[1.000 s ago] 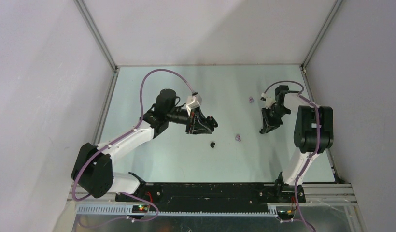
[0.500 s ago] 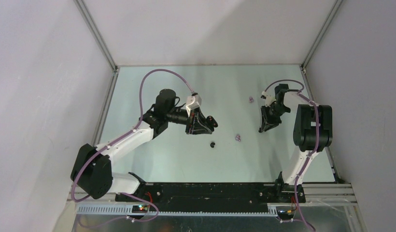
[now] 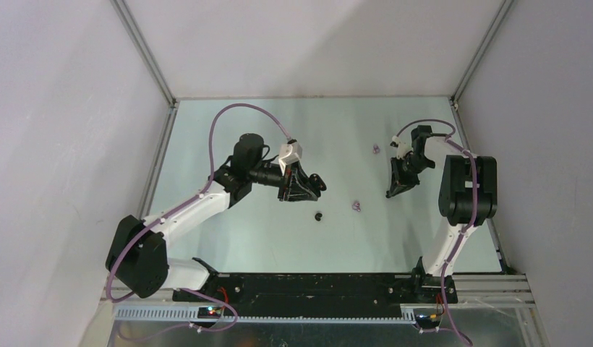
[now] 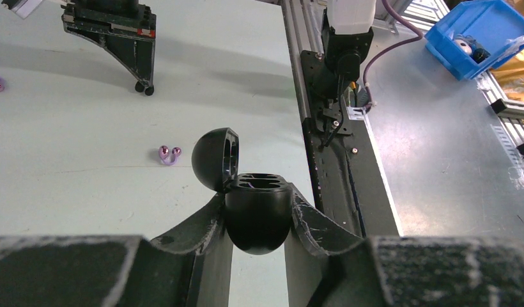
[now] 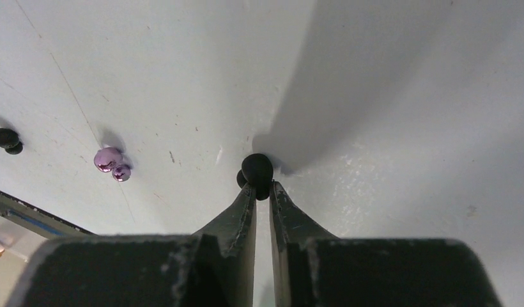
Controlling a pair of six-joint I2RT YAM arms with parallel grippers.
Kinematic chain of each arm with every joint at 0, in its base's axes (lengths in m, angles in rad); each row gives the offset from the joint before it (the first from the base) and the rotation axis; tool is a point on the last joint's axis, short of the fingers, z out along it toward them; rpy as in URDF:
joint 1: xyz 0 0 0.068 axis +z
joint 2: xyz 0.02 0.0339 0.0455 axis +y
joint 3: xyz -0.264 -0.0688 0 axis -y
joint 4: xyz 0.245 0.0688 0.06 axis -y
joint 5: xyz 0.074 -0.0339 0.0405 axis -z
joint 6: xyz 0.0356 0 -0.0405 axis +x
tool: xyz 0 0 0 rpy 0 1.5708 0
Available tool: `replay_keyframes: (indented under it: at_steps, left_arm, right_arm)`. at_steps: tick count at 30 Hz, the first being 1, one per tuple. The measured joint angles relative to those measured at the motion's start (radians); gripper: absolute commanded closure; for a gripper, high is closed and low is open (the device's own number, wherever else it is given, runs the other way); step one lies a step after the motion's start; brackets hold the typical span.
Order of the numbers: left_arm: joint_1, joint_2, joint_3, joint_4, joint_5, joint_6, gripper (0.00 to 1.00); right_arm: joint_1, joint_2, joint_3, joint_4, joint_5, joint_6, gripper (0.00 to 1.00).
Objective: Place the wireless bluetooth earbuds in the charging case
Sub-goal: Pick up the earbud from the center of the board, then place the earbud in the charging case.
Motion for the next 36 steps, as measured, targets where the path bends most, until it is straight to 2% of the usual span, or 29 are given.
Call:
replay_keyframes:
  at_steps: [4, 8, 14, 22, 27, 31, 36]
  left_arm:
    - [-0.001, 0.0, 0.0, -0.002, -0.002, 0.002, 1.0]
    - [-0.002, 0.0, 0.0, -0.009, -0.002, 0.009, 1.0]
    - [-0.009, 0.0, 0.0, -0.029, -0.002, 0.024, 1.0]
    - [-0.027, 0.002, 0.001, -0.059, 0.017, 0.044, 1.0]
    - [-0.029, 0.009, 0.003, -0.096, 0.038, 0.067, 1.0]
    - [-0.029, 0.009, 0.003, -0.121, 0.053, 0.086, 1.0]
    - [-0.032, 0.009, 0.004, -0.137, 0.066, 0.095, 1.0]
  right_arm:
    - [0.0, -0.001, 0.002, 0.004, -0.015, 0.002, 0.97]
    - [0.008, -0.031, 0.003, 0.012, -0.023, -0.005, 0.97]
    - [0.066, -0.266, 0.002, 0.013, -0.019, -0.071, 0.98]
    - [0.307, -0.708, 0.005, 0.018, -0.037, -0.188, 0.98]
    - [0.425, -0.904, 0.007, 0.045, -0.102, -0.21, 0.98]
    - [0.502, -0.956, 0.0, 0.089, -0.142, -0.204, 0.98]
    - [0.635, -0.933, -0.033, 0.138, -0.145, -0.182, 0.98]
